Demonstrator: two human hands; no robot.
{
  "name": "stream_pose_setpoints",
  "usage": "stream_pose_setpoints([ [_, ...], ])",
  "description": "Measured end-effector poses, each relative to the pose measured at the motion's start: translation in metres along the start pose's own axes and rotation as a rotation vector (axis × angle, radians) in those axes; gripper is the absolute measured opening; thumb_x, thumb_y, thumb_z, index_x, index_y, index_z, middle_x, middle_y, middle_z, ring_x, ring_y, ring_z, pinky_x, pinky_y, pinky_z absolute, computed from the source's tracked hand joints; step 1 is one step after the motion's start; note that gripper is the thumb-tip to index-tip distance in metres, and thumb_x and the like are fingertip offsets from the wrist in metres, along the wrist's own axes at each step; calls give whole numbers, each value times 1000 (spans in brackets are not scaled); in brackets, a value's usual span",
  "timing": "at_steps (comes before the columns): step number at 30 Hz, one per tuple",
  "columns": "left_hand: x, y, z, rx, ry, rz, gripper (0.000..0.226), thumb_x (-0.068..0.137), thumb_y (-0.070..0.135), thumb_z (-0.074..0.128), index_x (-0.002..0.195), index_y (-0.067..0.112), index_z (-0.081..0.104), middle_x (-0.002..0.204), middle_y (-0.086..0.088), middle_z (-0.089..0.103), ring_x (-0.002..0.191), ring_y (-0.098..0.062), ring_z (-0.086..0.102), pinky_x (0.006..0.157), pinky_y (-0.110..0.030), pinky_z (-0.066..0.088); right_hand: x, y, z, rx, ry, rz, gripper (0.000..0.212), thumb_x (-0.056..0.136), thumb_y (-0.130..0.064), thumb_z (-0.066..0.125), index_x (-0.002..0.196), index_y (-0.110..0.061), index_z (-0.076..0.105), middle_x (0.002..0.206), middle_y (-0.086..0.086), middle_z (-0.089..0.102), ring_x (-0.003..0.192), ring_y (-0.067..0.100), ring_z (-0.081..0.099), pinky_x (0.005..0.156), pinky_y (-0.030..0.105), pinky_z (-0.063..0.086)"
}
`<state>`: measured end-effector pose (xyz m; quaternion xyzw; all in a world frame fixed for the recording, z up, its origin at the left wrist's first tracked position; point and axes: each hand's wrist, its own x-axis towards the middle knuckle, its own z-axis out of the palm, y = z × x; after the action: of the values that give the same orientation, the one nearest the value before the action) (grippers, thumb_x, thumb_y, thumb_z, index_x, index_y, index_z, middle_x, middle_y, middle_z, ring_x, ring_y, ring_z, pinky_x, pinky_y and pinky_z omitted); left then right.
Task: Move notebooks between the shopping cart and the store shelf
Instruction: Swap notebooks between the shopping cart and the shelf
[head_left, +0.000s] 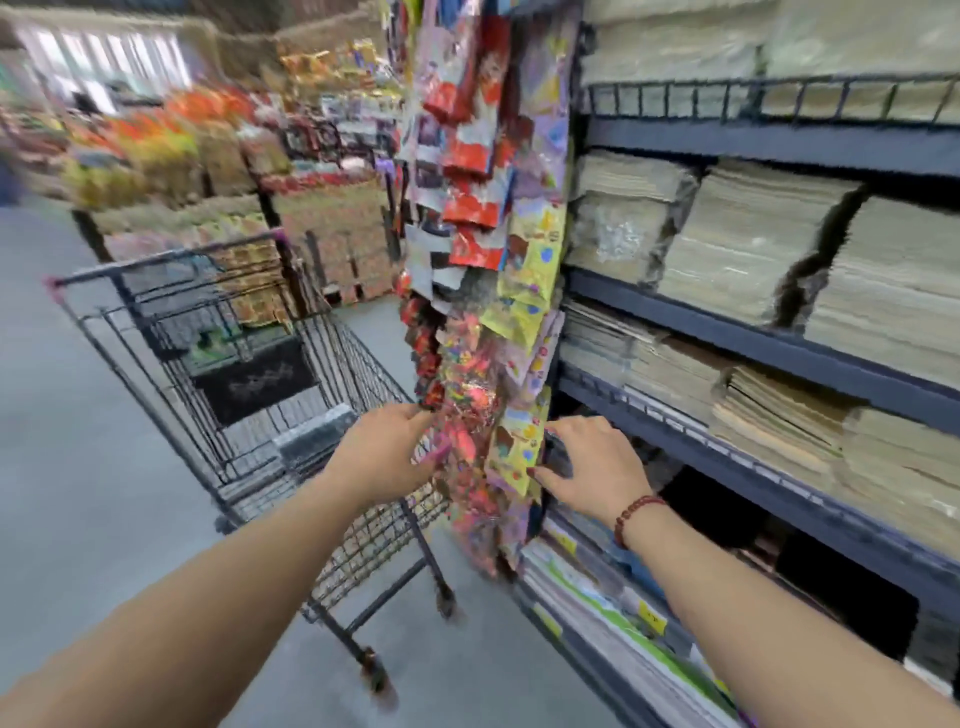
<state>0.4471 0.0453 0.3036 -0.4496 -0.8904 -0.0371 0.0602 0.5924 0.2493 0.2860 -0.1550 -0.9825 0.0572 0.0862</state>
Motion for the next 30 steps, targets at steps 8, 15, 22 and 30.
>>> stream_pose_setpoints([
  [8,-96,-132,-48,-21,69,-168,57,83,41,54,134,19,47,131,-3,56,118,-23,51,97,-36,45,52,-157,-10,54,29,-131,59,85,-53,51,135,-23,42,138,-1,48,129,22,37,105,38,32],
  [15,-164,-246,-59,-50,98,-238,61,83,45,57,137,20,44,133,0,54,122,-20,49,100,-34,43,81,-288,10,79,-1,-150,61,84,-54,52,136,-23,42,134,1,49,127,23,40,105,39,35],
  [22,-177,-308,-46,-105,108,-267,59,84,43,57,137,19,45,132,-2,54,120,-21,49,100,-36,43,111,-353,33,83,-30,-136,62,83,-53,55,135,-22,43,137,1,50,129,22,40,106,38,37],
  [30,-124,-356,-23,-94,84,-215,61,84,44,56,138,19,43,135,-1,52,124,-21,46,102,-36,41,180,-374,64,81,-50,-156,60,85,-52,53,135,-20,43,136,-1,50,127,19,42,106,36,36],
])
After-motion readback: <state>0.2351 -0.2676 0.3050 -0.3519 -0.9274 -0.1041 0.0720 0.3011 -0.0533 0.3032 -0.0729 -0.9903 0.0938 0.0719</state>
